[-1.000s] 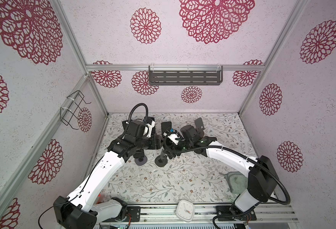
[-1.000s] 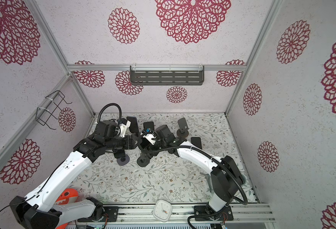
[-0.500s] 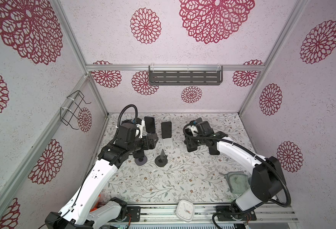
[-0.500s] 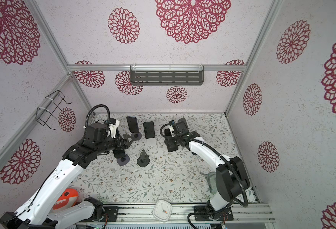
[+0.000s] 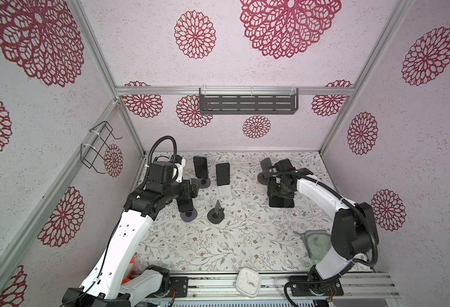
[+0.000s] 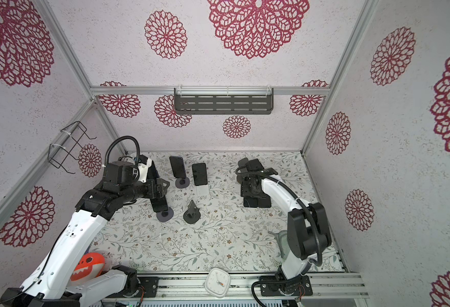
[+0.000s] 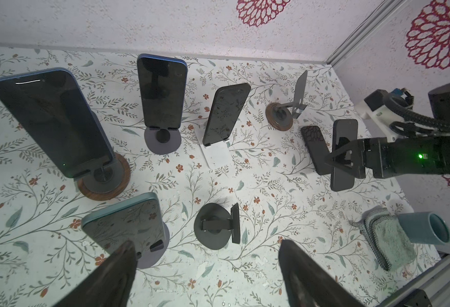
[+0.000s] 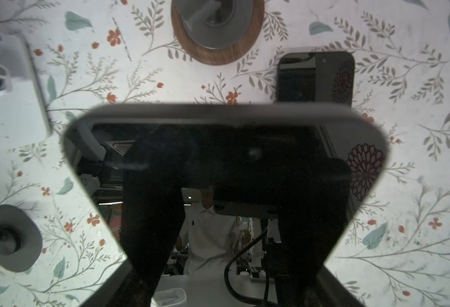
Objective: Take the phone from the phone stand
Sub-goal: 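Carry the held phone back and lower it beside the first phone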
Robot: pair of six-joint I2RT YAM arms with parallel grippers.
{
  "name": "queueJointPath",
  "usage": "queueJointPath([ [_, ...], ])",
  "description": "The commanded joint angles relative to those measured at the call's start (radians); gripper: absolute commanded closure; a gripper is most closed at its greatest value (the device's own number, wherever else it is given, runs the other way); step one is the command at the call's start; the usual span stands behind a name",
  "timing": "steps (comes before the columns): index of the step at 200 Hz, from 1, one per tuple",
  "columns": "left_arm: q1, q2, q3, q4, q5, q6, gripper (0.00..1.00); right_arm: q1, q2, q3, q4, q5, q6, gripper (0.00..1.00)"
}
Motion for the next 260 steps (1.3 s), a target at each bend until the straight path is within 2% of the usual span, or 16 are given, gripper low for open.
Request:
queueJointPath([
  [1,0.011,0.018,0.027,-0.008,0.029,0.064,0.12,0.001,0.062,0.070,-0.108,0.046,0.010,1.00],
  [42,0.017,0.024,0.009,0.019,0.024,0.105,0.12,-0.010,0.152,0.083,-0.107,0.076,-0.020,1.00],
  [75,0.027,0.022,-0.016,0.044,0.024,0.123,0.12,-0.029,0.219,0.125,-0.108,0.025,-0.028,1.00],
  [125,0.056,0.014,-0.052,0.075,0.041,0.124,0.11,-0.033,0.288,0.175,-0.083,0.009,-0.031,1.00],
  [161,0.077,0.003,-0.066,0.090,0.057,0.121,0.11,-0.033,0.325,0.210,-0.078,0.021,-0.047,0.84],
  [189,0.091,0.003,-0.072,0.095,0.073,0.120,0.11,-0.032,0.356,0.235,-0.092,0.055,-0.068,0.83],
  [238,0.100,0.004,-0.079,0.103,0.089,0.115,0.11,-0.032,0.370,0.236,-0.080,0.063,-0.083,0.70],
  [260,0.104,0.003,-0.083,0.106,0.090,0.115,0.11,-0.033,0.372,0.235,-0.082,0.076,-0.094,0.61],
])
